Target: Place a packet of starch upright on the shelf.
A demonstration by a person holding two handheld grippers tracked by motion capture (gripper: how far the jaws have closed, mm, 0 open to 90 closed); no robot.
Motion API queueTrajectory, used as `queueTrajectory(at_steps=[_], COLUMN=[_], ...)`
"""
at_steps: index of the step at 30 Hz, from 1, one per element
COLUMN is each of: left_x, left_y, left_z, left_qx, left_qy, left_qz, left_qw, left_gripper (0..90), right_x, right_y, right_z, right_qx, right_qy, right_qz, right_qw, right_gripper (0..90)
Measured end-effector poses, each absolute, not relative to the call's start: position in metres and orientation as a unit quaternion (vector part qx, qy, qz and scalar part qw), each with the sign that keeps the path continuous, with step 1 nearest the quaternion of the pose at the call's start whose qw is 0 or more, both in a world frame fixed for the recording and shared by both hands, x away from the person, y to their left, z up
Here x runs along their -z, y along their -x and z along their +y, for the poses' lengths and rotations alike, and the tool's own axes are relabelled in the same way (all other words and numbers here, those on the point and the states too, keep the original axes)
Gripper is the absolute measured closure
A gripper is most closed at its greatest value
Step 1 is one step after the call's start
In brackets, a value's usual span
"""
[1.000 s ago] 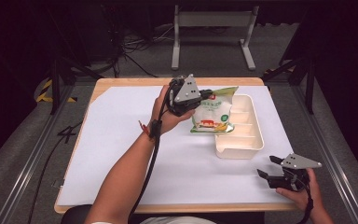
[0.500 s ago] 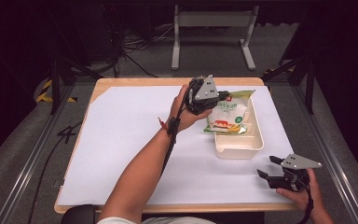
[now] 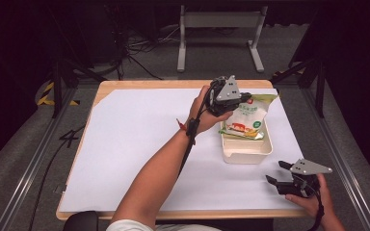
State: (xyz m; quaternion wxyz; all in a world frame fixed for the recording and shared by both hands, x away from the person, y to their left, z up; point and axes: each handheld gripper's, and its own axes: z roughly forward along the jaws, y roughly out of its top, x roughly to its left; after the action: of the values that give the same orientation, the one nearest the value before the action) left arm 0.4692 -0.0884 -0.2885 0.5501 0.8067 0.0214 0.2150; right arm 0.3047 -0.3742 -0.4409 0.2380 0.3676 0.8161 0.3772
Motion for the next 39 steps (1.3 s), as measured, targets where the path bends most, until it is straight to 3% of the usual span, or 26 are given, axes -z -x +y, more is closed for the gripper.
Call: queueTrajectory(at_steps=[16,28,39], left_x=[0.307,0.311,0.33], left_y=[-0.477,-0.48,-0.49], left_z=[-0.094,-0.097,-0.097], left_qx=[-0.17,-0.188,-0.167], left_qy=[-0.789,-0.797,-0.813], left_qz=[0.029,0.036,0.062], left_qw=[0.589,0.573,0.555], left_gripper=[89.4,89.5,89.6], right_x=[0.441,0.441,0.441], right_y=[-0.305,-0.305,-0.304], right_z=[-0.374,-0.373,-0.373], right_qx=[-0.378,-0.374,-0.375], right_qy=[-0.366,-0.364,-0.364], right_qz=[0.816,0.82,0.82], right_qw=[0.238,0.236,0.236], right_gripper=[25.9,25.8,25.8])
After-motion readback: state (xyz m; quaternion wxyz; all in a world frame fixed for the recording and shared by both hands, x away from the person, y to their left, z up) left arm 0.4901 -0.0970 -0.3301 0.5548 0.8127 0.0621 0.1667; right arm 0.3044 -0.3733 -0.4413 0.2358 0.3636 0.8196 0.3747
